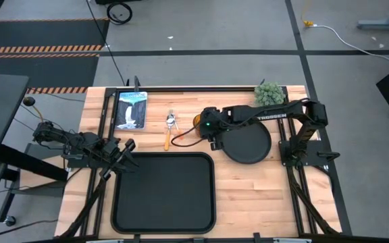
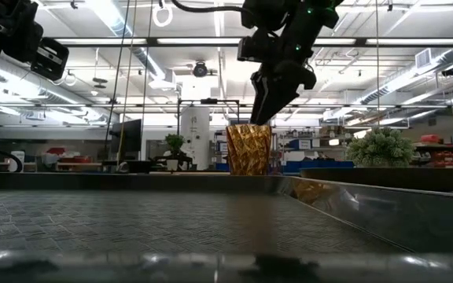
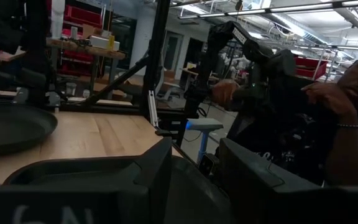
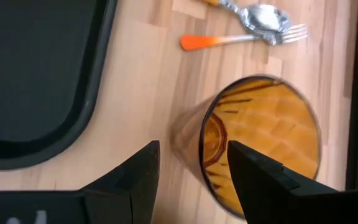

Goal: Pick and place plate/cup/fork/spoon on tray
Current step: Put the orange cup on the top right of the black serving tray

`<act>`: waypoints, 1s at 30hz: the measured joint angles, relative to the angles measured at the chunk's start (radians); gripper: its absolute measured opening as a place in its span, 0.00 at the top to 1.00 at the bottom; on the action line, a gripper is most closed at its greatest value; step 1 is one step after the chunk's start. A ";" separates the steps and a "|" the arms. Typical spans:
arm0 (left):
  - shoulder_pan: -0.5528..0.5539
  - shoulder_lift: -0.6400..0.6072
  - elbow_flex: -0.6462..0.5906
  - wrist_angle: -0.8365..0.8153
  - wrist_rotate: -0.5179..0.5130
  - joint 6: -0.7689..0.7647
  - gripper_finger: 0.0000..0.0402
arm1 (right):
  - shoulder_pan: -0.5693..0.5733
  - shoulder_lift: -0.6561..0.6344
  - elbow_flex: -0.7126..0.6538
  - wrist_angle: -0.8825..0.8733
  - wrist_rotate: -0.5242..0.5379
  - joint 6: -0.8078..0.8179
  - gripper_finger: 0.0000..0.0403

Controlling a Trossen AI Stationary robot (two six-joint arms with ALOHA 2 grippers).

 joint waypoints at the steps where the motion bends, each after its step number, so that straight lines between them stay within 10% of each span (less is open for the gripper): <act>1: 0.000 0.000 0.000 0.000 0.000 0.000 0.65 | 0.000 0.005 0.000 0.003 0.000 0.000 0.52; 30: 0.000 0.000 0.000 0.000 0.000 0.000 0.65 | -0.020 0.029 -0.001 -0.023 -0.007 -0.056 0.92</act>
